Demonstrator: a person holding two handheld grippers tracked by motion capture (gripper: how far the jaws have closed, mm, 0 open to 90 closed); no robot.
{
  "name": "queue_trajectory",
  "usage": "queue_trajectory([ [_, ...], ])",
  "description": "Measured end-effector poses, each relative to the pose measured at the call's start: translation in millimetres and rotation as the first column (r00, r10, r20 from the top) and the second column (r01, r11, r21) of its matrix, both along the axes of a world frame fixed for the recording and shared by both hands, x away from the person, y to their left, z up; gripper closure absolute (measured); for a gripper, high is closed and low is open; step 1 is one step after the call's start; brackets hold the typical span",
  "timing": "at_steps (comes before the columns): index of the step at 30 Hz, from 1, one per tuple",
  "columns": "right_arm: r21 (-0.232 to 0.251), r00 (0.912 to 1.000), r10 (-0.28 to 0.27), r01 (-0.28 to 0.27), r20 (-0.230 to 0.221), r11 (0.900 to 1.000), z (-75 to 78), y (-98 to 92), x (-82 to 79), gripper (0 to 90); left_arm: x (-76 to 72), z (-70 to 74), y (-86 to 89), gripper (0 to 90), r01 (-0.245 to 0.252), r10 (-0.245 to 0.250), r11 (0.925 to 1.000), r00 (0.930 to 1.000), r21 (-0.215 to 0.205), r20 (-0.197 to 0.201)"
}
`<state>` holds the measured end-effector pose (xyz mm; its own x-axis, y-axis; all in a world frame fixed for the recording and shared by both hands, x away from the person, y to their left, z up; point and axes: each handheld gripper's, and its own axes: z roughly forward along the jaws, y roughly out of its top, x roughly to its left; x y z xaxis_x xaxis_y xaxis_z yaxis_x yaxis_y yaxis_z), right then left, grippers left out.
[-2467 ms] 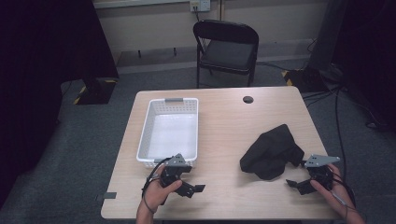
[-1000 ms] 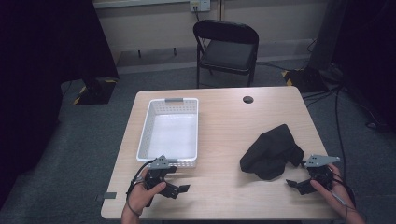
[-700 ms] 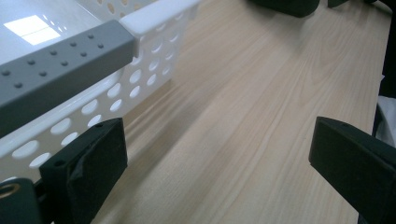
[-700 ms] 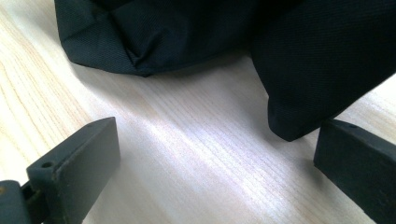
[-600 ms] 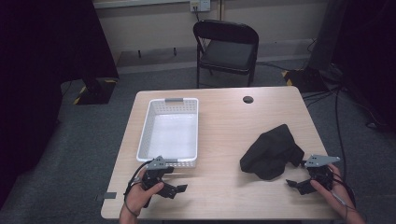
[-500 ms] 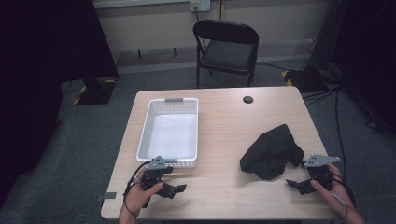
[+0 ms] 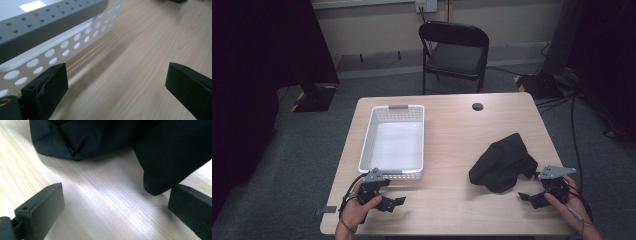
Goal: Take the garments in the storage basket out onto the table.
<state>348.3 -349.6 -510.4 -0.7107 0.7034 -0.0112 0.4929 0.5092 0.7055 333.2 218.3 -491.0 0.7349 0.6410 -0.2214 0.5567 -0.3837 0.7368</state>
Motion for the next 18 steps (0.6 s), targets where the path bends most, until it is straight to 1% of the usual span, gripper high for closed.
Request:
queue_trajectory([
  [4,0.0,1.0,0.0,0.0,0.0,1.0,0.0,0.0,0.0,0.0,0.4,-1.8,0.9,3.8,-0.005,0.005,0.9999,1.0,0.015,-0.008],
  [9,0.0,1.0,-0.001,0.001,-0.001,1.0,0.0,0.0,-0.1,0.0,0.7,-4.9,4.5,3.8,-0.022,0.022,0.9993,0.9996,0.029,-0.018],
  [16,0.0,1.0,-0.001,0.001,-0.001,1.0,0.0,0.0,0.0,0.0,0.3,-8.3,10.5,3.8,-0.06,0.061,0.9978,0.9977,0.027,-0.029],
  [18,0.0,1.0,0.0,0.0,0.0,1.0,0.0,0.0,0.0,0.0,0.3,-8.4,12.1,3.8,-0.064,0.065,0.997,0.9975,0.043,-0.029],
])
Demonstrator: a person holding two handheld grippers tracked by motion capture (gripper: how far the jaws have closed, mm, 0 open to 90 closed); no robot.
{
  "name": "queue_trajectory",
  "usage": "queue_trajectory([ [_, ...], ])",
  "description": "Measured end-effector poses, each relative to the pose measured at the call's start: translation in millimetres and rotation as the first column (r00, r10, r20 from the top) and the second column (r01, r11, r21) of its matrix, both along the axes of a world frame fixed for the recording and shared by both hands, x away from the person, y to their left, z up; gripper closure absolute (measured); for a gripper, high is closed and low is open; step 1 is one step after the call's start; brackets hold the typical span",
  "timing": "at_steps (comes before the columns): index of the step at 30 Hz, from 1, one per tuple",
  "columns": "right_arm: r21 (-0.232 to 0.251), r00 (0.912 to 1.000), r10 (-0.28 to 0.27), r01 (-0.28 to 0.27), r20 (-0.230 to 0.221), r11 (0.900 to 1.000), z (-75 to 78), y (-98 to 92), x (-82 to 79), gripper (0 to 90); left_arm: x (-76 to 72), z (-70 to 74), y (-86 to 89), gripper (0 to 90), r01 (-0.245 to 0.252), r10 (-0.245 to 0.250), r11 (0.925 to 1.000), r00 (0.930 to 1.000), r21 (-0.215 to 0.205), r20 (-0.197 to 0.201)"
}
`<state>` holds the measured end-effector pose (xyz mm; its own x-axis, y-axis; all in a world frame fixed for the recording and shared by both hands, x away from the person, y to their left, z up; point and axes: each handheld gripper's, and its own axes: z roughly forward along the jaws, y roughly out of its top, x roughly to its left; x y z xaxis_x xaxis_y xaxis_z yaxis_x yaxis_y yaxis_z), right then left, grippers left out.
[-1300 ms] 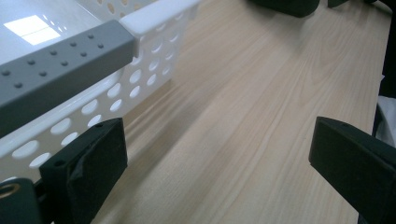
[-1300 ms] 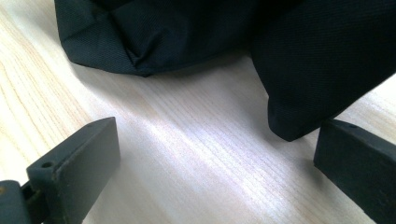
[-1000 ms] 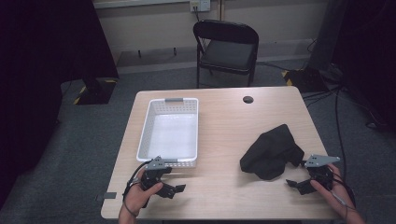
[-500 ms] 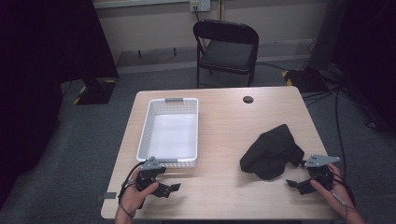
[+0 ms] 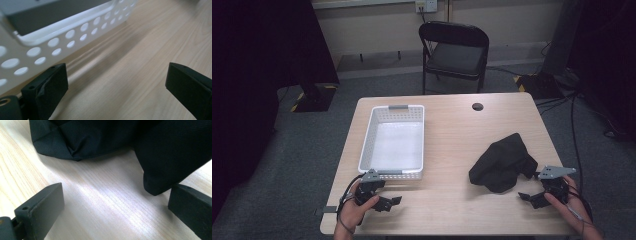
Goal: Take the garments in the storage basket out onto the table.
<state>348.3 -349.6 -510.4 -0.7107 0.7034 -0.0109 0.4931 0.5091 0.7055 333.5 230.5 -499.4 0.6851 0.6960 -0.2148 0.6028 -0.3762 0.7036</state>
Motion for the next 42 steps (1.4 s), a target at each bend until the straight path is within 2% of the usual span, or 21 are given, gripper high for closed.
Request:
queue_trajectory([
  [4,0.0,1.0,0.0,0.0,0.0,1.0,0.0,0.0,0.0,0.0,-0.3,-0.7,3.2,3.8,-0.017,0.017,0.9998,0.9999,-0.004,0.0],
  [13,0.0,1.0,0.0,0.0,0.0,1.0,0.0,0.0,0.0,0.0,-0.6,-3.9,8.6,3.8,-0.053,0.053,0.9981,0.9986,0.033,-0.006],
  [22,0.0,1.0,0.0,0.0,0.001,1.0,0.0,0.0,0.1,0.0,-1.5,-5.7,14.9,3.8,-0.09,0.09,0.9951,0.996,0.042,0.003],
  [30,0.0,1.0,-0.001,0.001,-0.001,1.0,0.0,0.0,0.0,0.0,-1.6,-8.5,17.7,3.8,-0.1,0.1,0.9934,0.995,0.056,-0.002],
  [36,0.0,1.0,-0.001,0.001,0.0,1.0,0.0,0.0,0.0,0.0,-2.8,-8.8,22.0,3.9,-0.124,0.124,0.9896,0.9923,0.073,0.007],
  [42,0.0,1.0,0.0,0.0,0.0,1.0,0.0,0.0,0.0,0.0,-3.1,-9.3,23.7,3.8,-0.122,0.12,0.9882,0.9925,0.093,0.022],
])
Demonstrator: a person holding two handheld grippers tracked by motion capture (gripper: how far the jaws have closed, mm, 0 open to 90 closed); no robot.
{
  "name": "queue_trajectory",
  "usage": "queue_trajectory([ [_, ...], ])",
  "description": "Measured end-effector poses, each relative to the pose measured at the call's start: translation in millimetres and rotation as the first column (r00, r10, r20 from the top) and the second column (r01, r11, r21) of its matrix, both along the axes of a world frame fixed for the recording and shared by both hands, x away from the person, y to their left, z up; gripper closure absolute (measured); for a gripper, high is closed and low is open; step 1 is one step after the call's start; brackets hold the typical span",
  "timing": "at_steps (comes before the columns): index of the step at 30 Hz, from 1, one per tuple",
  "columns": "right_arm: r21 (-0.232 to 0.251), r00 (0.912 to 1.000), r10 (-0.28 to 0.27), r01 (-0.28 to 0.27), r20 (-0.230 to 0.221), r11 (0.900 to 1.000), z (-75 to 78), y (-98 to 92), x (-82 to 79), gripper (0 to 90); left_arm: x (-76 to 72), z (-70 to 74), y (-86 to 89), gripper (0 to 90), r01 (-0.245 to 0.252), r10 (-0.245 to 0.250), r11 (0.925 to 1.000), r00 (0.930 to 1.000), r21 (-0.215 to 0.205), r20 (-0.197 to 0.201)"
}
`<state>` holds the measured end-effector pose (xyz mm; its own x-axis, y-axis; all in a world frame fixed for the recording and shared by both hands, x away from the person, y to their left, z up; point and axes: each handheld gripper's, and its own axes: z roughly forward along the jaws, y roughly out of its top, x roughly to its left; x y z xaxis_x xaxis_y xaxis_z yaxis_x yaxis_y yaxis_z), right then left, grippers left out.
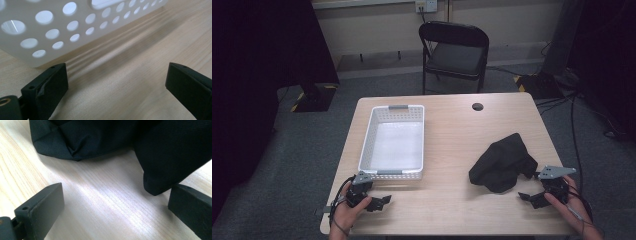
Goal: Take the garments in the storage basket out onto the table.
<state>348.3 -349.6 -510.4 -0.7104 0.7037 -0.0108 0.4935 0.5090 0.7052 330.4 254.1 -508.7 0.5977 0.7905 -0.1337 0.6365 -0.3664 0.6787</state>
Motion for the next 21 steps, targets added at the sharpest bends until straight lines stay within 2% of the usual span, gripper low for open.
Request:
queue_trajectory([
  [2,0.0,1.0,0.0,0.0,0.0,1.0,0.0,0.0,0.0,0.0,0.5,-0.4,-0.7,3.8,-0.008,0.008,0.9996,0.9999,0.027,0.01],
  [10,0.0,1.0,0.0,0.0,0.0,1.0,0.0,0.0,0.0,0.0,-0.7,-1.0,-0.5,3.8,-0.011,0.009,0.9966,0.9996,0.082,0.026],
  [14,0.0,1.0,0.0,0.0,-0.001,1.0,0.0,0.0,-0.1,0.0,-1.9,-2.4,0.0,3.6,0.001,-0.007,0.993,0.999,0.118,0.044],
  [21,0.0,1.0,0.002,-0.002,-0.001,1.0,0.1,-0.3,0.1,0.0,-3.4,-6.7,1.8,0.0,-0.008,0.0,0.9953,0.9971,0.097,0.077],
])
